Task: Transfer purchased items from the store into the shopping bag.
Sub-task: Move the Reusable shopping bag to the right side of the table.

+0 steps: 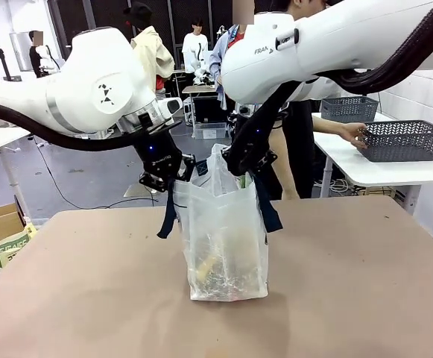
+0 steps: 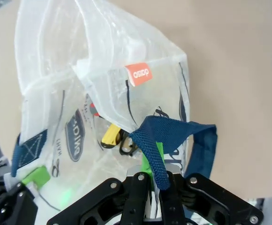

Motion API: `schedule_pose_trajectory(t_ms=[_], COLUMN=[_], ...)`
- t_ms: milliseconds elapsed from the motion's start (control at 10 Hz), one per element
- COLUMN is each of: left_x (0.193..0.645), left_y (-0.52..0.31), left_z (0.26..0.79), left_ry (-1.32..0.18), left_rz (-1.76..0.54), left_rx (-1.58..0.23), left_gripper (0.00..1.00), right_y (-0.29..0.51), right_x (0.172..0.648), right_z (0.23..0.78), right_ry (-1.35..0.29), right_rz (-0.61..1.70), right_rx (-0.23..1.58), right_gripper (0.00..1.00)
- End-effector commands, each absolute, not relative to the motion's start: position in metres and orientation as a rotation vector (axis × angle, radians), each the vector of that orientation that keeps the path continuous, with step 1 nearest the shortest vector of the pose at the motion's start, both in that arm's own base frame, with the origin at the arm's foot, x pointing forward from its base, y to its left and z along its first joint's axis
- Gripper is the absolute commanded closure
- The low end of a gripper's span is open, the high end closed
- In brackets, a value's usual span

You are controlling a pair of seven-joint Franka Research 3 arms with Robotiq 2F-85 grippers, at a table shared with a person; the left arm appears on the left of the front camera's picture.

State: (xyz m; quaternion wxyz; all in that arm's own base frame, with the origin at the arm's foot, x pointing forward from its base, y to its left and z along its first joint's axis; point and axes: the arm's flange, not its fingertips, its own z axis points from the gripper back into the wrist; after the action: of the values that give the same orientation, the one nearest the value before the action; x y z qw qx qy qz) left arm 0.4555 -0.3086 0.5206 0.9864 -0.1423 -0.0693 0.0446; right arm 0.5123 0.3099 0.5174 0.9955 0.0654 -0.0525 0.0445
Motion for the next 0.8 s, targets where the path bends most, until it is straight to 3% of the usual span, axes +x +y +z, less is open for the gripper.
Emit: schedule_pose_trajectory(t_ms=[0, 700], left_x=[0.451, 0.462], left_y=[-0.307, -0.316], left_z=[0.519, 0.533], left_ry=[-0.147, -0.217], left_rz=[0.090, 0.114], left_rx=[-0.283, -0.352], left_gripper=[1.00, 1.00], right_y=[0.308, 0.333], right_x=[0.512, 0.515], right_z=[0.519, 0.530], right_ry=[-0.109, -0.116], right_rz=[0.100, -0.075], right_rx=[0.151, 0.262], right_gripper=[1.00, 1.00])
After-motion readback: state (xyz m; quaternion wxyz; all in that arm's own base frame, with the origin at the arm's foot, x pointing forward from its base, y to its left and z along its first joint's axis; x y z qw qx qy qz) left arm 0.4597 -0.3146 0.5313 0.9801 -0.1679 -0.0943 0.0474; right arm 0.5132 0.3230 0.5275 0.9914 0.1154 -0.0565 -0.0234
